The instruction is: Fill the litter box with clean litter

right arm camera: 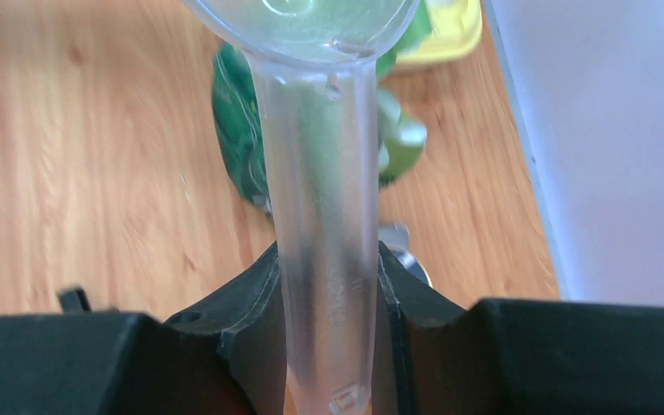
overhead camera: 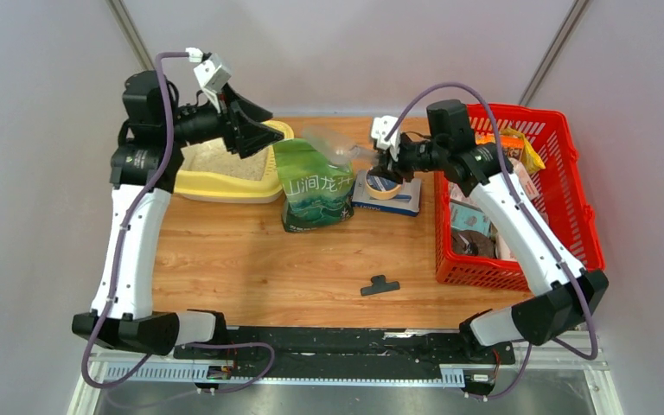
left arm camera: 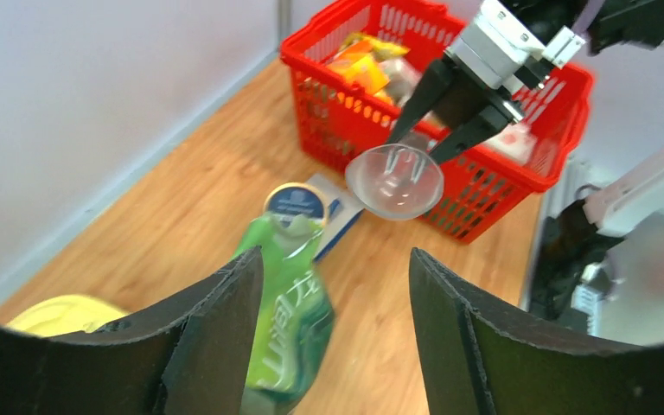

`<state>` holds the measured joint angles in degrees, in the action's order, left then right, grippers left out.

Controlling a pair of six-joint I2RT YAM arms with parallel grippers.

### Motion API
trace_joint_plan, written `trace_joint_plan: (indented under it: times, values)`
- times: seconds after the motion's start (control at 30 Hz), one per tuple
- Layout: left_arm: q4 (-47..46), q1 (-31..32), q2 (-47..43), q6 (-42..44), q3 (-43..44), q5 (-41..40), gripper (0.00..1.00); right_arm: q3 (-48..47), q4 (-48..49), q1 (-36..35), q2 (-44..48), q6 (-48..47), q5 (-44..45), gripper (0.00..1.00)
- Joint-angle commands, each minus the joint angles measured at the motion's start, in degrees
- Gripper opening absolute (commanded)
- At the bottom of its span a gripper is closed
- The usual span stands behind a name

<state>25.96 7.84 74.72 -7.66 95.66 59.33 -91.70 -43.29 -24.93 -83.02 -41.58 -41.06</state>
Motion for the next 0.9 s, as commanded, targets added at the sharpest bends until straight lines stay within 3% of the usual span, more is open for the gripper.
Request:
trace_joint_plan:
  times: [0.0, 0.13, 0.3, 0.47, 0.67, 0.87]
  values:
    - [29.36, -1.86, -3.88, 30.57, 8.57, -0.79, 0.73, 5.3, -2.68, 0.06, 6.73, -20.45, 12.21, 0.0]
    - [28.19, -0.55, -1.43, 29.03, 11.04, -3.15, 0.74, 6.27, -2.77, -2.31, 8.23, -28.44, 15.74, 0.0]
    - [30.82, 9.54, 5.16, 31.21, 16.75, -12.65, 0.74, 7.33, -1.63, -8.54, 8.93, -41.19, 23.46, 0.0]
    - [30.39, 16.5, 8.33, 34.03, 16.85, -21.62, 0.73, 6.97, -1.01, -11.81, 8.76, -43.58, 27.25, 0.0]
    - [33.18, 18.18, 9.57, 36.57, 15.7, -22.5, 0.7, 7.06, -0.4, -13.22, 8.76, -43.32, 29.54, 0.0]
    - [34.6, 18.7, 10.36, 35.09, 15.44, -17.67, 0.69, 5.22, 0.31, -13.48, 7.27, -42.97, 30.77, 0.0]
